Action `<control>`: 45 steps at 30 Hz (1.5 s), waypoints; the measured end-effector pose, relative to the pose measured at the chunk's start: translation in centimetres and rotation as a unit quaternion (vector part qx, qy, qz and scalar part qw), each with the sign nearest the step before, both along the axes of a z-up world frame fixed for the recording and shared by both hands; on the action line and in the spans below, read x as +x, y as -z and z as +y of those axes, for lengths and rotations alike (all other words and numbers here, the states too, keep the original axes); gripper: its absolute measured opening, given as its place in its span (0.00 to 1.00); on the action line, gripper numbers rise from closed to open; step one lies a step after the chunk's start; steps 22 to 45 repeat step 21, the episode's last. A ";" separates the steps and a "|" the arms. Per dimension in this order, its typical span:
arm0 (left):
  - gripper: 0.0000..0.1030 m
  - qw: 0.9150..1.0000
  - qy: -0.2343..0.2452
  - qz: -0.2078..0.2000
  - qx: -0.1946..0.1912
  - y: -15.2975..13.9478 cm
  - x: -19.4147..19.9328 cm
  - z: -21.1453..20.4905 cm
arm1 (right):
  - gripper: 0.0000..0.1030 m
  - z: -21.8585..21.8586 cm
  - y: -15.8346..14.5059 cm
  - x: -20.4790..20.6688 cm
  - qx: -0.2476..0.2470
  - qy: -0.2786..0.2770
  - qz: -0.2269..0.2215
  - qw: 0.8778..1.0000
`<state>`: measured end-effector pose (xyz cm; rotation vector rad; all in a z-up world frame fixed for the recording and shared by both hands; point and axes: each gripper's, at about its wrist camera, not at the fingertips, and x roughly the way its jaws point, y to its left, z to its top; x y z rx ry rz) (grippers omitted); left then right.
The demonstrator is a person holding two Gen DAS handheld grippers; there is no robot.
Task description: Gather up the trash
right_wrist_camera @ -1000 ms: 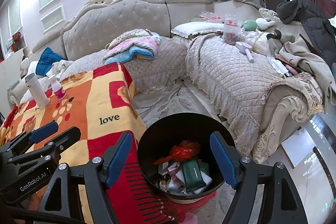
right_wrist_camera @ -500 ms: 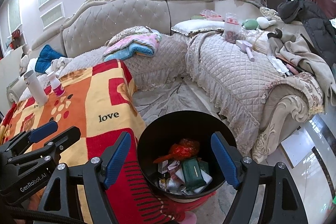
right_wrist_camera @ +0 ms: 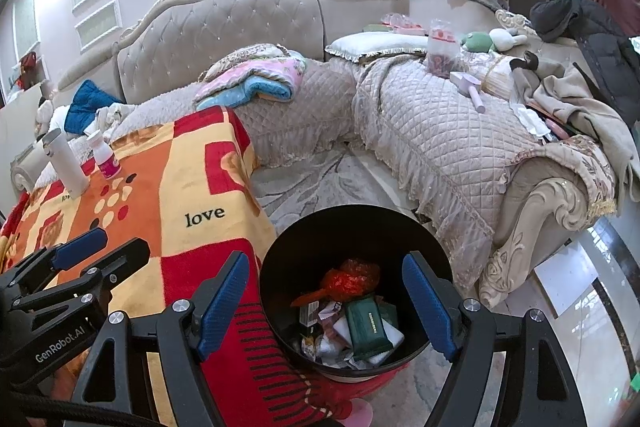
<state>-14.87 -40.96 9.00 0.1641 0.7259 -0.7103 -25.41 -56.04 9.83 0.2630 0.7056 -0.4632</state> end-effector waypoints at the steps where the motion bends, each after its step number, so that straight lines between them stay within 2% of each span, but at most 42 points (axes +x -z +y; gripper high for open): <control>1: 0.63 1.000 0.000 0.001 0.000 0.1 0.0 0.0 | 0.75 0.0 0.0 0.0 0.000 0.000 0.001 1.000; 11: 0.63 1.000 -0.001 0.008 0.003 0.4 0.1 -0.2 | 0.75 -0.3 0.5 0.1 0.003 0.002 0.007 1.000; 16: 0.63 1.000 0.001 -0.006 0.003 0.3 -0.1 -0.1 | 0.76 -0.2 0.7 0.3 0.003 0.001 0.013 1.000; 21: 0.63 1.000 -0.001 -0.004 0.003 0.4 0.2 0.7 | 0.76 0.5 0.9 1.0 0.003 -0.007 0.019 1.000; 45: 0.63 1.000 -0.001 -0.004 0.003 0.4 0.2 0.7 | 0.76 0.5 0.9 1.0 0.003 -0.007 0.019 1.000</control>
